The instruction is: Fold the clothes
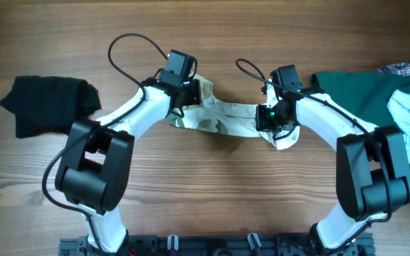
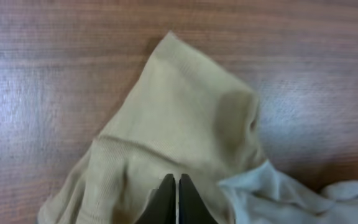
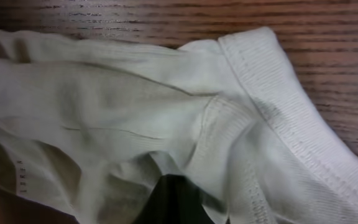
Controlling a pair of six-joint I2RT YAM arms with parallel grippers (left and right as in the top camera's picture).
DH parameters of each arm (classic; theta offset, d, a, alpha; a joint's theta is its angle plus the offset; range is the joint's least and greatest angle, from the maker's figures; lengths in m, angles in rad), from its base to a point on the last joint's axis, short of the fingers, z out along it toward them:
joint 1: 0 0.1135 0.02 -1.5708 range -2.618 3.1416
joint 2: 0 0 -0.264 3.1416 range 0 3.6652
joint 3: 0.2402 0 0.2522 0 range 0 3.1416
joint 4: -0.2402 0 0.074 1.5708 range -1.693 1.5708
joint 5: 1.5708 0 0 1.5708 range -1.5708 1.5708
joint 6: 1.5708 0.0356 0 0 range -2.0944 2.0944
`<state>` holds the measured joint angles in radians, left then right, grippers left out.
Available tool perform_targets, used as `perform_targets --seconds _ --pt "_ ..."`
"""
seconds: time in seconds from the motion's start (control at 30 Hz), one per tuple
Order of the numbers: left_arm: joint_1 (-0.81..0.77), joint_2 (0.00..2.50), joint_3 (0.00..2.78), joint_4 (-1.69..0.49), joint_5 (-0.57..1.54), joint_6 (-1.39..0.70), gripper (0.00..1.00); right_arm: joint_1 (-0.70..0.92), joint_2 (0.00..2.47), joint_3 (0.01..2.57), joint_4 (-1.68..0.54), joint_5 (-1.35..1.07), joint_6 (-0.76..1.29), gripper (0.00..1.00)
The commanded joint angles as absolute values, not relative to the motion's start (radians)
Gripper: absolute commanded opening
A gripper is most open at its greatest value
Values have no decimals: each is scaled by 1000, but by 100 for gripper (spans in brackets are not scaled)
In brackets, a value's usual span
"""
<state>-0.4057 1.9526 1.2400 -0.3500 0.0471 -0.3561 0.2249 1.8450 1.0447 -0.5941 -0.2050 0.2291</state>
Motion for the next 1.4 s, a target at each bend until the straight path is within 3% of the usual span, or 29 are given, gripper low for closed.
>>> perform_targets --seconds 0.0,0.2,0.67,0.9,1.27,1.37 --pt "-410 1967 1255 -434 102 -344 8 223 1878 1019 -618 -121 209 4" --pt "-479 1968 1255 -525 154 -344 5 223 1878 1019 -617 -121 210 4" --pt "-522 2096 1258 -318 -11 -318 4 223 1878 1019 -619 -120 209 4" --pt "-518 2093 1269 -370 -12 -321 5 223 1874 1026 -634 -105 209 5" --pt "-502 2086 1269 -499 69 -441 4 223 1625 1122 -561 -496 187 4" --pt "-466 2061 1269 -495 182 -538 4 224 1646 1122 -460 -604 313 4"
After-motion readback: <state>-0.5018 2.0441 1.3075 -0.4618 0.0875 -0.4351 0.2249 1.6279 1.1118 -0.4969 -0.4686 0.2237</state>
